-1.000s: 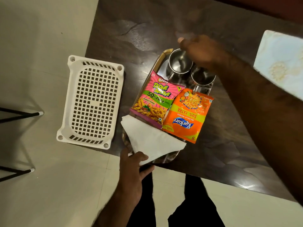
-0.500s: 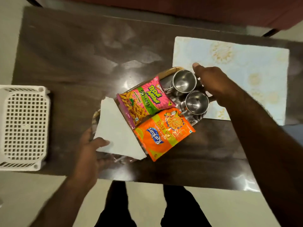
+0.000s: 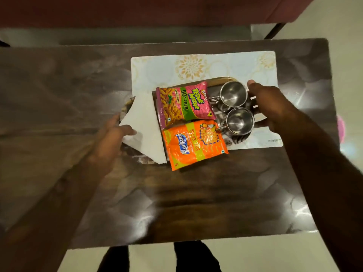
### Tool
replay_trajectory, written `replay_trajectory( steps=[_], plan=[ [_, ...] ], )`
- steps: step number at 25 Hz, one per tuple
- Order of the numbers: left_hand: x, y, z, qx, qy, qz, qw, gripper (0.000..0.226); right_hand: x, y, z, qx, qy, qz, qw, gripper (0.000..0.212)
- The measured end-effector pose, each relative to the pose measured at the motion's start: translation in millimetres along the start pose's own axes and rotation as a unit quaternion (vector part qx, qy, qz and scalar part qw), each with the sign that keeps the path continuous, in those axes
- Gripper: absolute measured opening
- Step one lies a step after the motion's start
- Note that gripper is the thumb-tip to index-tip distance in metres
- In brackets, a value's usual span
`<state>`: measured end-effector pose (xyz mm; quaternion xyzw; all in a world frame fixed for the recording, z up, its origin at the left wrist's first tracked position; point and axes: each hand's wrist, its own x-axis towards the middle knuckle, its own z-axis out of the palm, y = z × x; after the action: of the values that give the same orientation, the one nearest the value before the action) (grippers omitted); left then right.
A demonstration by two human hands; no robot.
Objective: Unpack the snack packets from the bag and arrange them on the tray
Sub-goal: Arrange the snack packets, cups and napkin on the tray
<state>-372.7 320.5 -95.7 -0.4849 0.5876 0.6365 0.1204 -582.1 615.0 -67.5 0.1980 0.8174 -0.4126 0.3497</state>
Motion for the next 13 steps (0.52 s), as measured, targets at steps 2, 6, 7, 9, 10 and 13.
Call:
replay_trajectory(
  steps=[2, 6, 7, 9, 10, 13],
  plan=[
    [20.2, 13.2, 21.6, 0.005, -0.009, 0.008, 1.000, 0.043, 14.6, 5.1, -15.4, 0.023, 0.006, 0.004, 1.000, 0.041],
    [50.1, 28.6, 50.9, 0.040, -0.012, 0.007, 0.999, 0.056, 42.5, 9.2, -30.8, 0.039, 0.013, 0.014, 0.999, 0.039],
    [54.8, 31.1, 54.7, 0.050, -0.006, 0.010, 0.999, 0.053, 47.4, 8.7, -32.1, 0.041, 0.012, 0.017, 0.999, 0.039],
    [62.0, 34.9, 61.9, 0.069, 0.004, 0.017, 0.997, 0.048, 57.0, 7.1, -34.2, 0.045, 0.012, 0.021, 0.999, 0.038],
    [65.1, 36.1, 64.1, 0.076, 0.008, 0.020, 0.997, 0.049, 60.5, 6.3, -34.6, 0.045, 0.011, 0.022, 0.999, 0.038],
    [72.2, 39.0, 68.8, 0.099, 0.026, 0.033, 0.994, 0.053, 67.8, 5.7, -35.3, 0.046, 0.009, 0.017, 0.999, 0.038]
  ],
)
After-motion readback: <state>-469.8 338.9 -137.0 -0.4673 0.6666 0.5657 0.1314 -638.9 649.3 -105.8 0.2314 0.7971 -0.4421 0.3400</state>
